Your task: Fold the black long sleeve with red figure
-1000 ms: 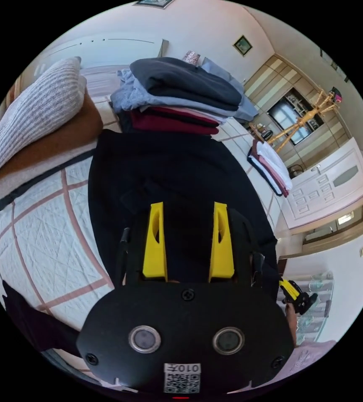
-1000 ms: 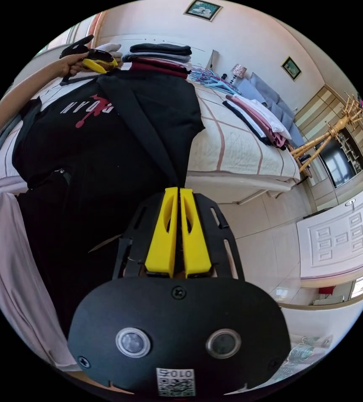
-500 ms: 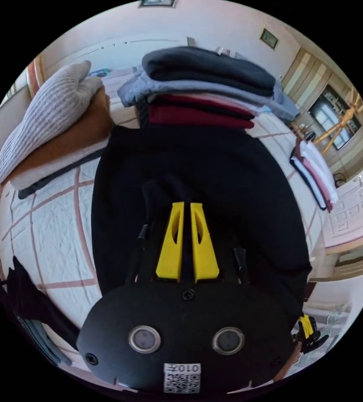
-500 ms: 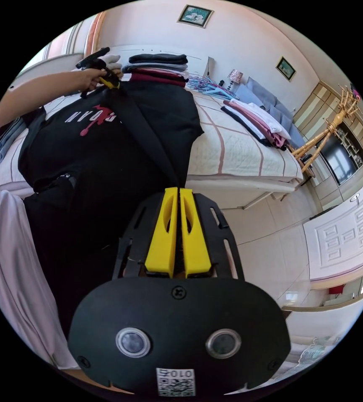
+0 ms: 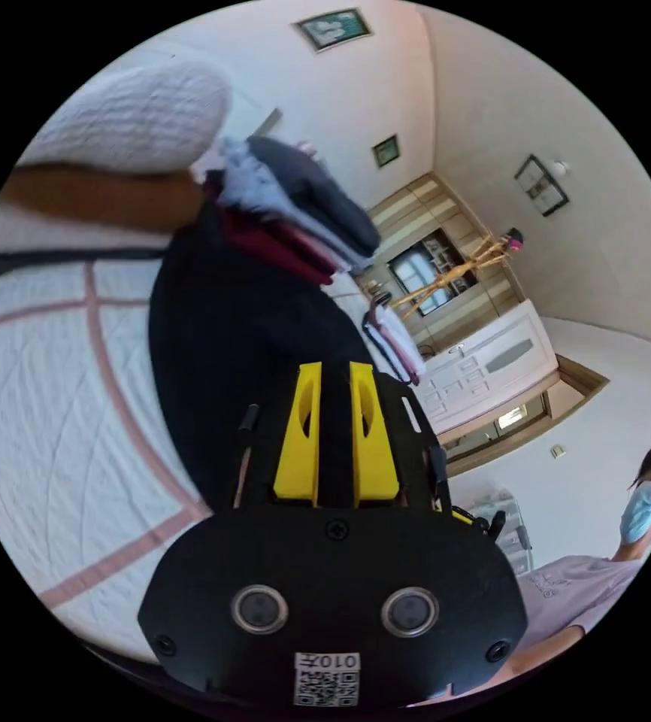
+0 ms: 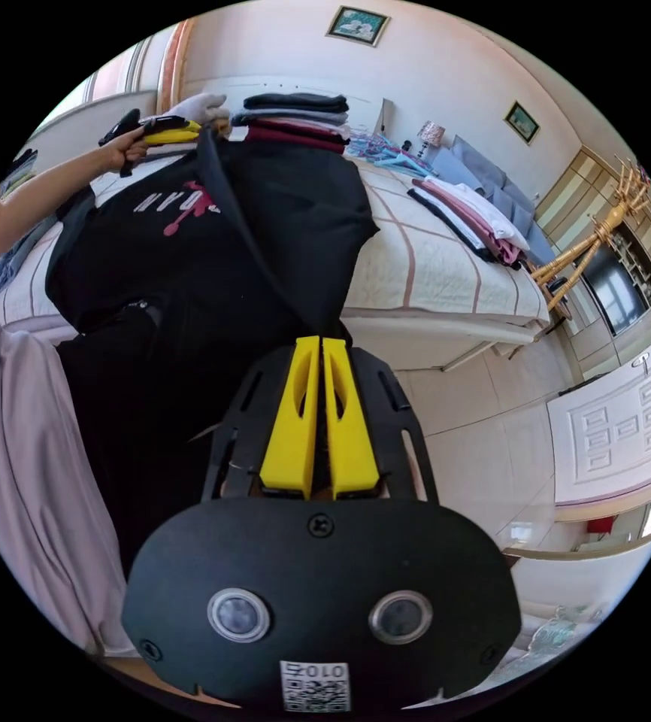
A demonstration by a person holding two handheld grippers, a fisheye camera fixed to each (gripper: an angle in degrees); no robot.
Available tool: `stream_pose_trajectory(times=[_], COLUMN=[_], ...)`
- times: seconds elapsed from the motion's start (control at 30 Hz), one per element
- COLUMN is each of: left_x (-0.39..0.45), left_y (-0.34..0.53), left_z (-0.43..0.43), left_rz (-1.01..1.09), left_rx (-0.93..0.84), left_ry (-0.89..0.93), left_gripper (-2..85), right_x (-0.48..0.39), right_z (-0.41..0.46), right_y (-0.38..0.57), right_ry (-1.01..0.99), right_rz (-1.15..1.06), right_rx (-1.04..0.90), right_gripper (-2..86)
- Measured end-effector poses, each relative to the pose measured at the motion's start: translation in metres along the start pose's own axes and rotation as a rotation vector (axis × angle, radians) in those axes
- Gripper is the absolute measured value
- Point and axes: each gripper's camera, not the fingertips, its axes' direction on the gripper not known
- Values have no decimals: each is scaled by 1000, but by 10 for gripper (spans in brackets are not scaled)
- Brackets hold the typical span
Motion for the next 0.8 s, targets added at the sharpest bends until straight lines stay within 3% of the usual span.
stream_pose_trajectory(times=[0.17, 0.27, 0.43, 0.6, 0.8], left_x=[-23, -11, 25, 46, 79], left_y=[33, 28, 2, -29, -60], left_z=[-37, -46, -4, 28, 85], left_rz=[-84, -67, 34, -27, 42], left_rx=[31, 1, -186, -126, -215], left_ry=[-72, -143, -251, -329, -714], left_gripper=[82, 100, 124, 125, 79], right_x=[8, 22, 50, 52, 61], right_z=[1, -9, -28, -25, -14], right_y=[10, 19, 8, -6, 5], right_ry=[-20, -93, -268, -237, -218], right_rz=[-39, -31, 31, -5, 32], right_rx=[-63, -7, 184, 186, 155], right_gripper=[11, 11, 13, 15, 17])
